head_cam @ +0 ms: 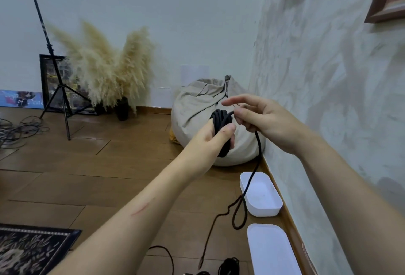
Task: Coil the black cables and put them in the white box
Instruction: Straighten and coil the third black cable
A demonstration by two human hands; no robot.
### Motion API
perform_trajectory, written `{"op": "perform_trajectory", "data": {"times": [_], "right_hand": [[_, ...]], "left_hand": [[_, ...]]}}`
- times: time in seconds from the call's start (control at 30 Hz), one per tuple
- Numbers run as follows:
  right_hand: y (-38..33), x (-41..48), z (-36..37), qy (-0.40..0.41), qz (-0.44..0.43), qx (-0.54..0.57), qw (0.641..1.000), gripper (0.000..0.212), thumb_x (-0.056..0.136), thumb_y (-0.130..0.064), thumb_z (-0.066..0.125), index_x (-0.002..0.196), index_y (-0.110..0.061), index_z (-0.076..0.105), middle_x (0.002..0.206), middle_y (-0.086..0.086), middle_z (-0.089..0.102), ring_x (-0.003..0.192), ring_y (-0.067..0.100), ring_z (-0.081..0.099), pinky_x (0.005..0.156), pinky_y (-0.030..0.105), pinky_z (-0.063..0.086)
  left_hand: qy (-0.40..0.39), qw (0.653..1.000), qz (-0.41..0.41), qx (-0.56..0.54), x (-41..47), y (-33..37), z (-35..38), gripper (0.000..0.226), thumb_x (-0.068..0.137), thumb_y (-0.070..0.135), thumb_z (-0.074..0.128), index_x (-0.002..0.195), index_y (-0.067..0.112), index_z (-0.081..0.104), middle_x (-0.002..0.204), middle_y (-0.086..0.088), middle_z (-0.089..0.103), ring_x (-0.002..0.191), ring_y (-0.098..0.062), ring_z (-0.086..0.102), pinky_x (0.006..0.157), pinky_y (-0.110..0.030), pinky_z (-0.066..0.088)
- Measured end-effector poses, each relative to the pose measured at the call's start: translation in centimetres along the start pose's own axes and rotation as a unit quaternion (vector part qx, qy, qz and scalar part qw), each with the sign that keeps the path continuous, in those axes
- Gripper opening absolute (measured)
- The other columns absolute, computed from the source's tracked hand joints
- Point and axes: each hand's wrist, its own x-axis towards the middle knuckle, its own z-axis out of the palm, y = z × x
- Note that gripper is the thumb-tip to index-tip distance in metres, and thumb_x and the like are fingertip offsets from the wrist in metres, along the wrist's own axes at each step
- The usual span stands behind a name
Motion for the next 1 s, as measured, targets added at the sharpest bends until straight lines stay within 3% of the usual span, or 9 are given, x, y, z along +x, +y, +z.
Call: {"op": "perform_trajectory", "data": {"times": [0.1,0.3,0.53,0.7,0.87,1.0], "right_hand": [[-0.1,-0.2,0.3,-0.011,-0.001,-0.001,1.000,0.027,0.105,-0.025,0.050,0.122,-0.030,0.070,0.081,0.000,0.053,0.073,0.011,0.044,0.064,0.022,0.036],[0.0,0.1,1.3,0.025,-0.021,0.000,0.999,0.026,0.106,-0.022,0.049,0.120,-0.021,0.070,0.075,-0.014,0.057,0.077,0.008,0.054,0.062,0.022,0.043],[0.2,0.1,0.9,0.019,-0.016,0.016,1.000,0.022,0.104,-0.019,0.052,0.115,-0.013,0.070,0.074,-0.001,0.057,0.071,0.008,0.054,0.060,0.020,0.041],[0.2,0.1,-0.8,0.017,-0.017,0.025,0.999,0.016,0.096,-0.020,0.063,0.102,-0.008,0.071,0.072,0.002,0.057,0.065,0.010,0.047,0.059,0.020,0.039],[1.9,0.6,0.5,0.058,-0.008,0.147,0.987,0.019,0.086,-0.033,0.071,0.093,-0.016,0.073,0.087,0.019,0.058,0.075,0.026,0.047,0.069,0.033,0.041],[4.1,0.9,2.0,0.054,0.036,0.183,0.981,0.020,0.097,-0.021,0.058,0.108,-0.005,0.065,0.068,0.004,0.060,0.060,0.017,0.050,0.061,0.029,0.038]], "left_hand": [[-0.016,1.000,0.014,-0.011,-0.2,0.4,-0.3,0.033,0.108,0.030,0.046,0.106,-0.002,0.055,0.087,-0.005,0.058,0.085,-0.014,0.055,0.079,-0.024,0.045],[-0.009,0.999,0.015,-0.036,-0.4,1.1,-0.7,0.043,0.099,0.042,0.050,0.109,0.000,0.057,0.085,0.001,0.060,0.088,-0.015,0.057,0.087,-0.036,0.045],[-0.025,0.999,0.015,-0.026,-0.5,1.2,-0.4,0.041,0.101,0.036,0.047,0.105,-0.004,0.053,0.085,-0.003,0.057,0.085,-0.016,0.054,0.082,-0.033,0.044],[-0.083,0.996,-0.012,-0.024,-0.8,1.5,-0.3,0.038,0.101,0.039,0.049,0.105,0.001,0.053,0.086,-0.003,0.058,0.086,-0.018,0.056,0.083,-0.037,0.045],[-0.115,0.992,-0.005,-0.047,-0.8,2.8,-0.5,0.035,0.100,0.035,0.051,0.106,0.001,0.056,0.087,-0.002,0.059,0.090,-0.017,0.058,0.088,-0.036,0.046],[-0.090,0.993,0.004,-0.076,-0.6,3.1,-0.7,0.024,0.098,0.028,0.054,0.103,0.005,0.058,0.086,-0.001,0.060,0.092,-0.019,0.059,0.090,-0.037,0.047]]}}
